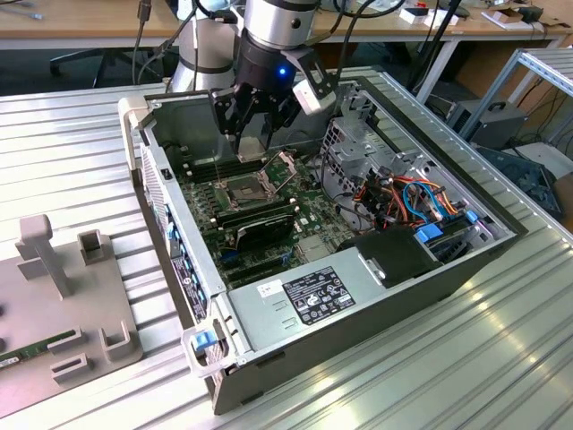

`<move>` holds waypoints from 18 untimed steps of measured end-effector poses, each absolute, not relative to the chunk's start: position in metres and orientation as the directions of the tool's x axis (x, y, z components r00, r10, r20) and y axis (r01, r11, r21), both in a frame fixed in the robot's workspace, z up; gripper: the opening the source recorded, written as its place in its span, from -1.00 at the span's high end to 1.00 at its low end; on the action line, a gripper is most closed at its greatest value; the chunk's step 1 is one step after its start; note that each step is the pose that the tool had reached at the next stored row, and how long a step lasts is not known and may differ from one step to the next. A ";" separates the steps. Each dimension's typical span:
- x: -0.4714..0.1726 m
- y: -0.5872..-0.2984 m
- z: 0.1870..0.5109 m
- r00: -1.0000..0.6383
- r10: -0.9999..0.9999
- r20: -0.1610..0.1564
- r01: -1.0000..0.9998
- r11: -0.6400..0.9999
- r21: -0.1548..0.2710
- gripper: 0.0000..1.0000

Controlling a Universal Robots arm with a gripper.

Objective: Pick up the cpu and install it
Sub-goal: 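Pick up the cpu and move it towards the insertion slot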

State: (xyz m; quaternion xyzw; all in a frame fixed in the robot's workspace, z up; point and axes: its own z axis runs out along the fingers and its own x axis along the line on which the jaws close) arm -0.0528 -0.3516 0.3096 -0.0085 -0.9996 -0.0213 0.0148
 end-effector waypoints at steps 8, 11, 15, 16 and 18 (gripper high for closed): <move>-0.053 -0.344 0.301 -0.999 0.017 0.030 0.018 0.999 0.042 -0.08; -0.048 -0.342 0.295 -0.999 0.016 0.030 0.018 0.999 0.042 -0.08; -0.046 -0.337 0.291 -0.999 0.016 0.030 0.018 0.999 0.043 -0.08; -0.044 -0.337 0.291 -0.999 0.017 0.030 0.018 0.999 0.042 -0.08; -0.042 -0.337 0.290 -0.999 0.017 0.030 0.018 0.999 0.042 -0.08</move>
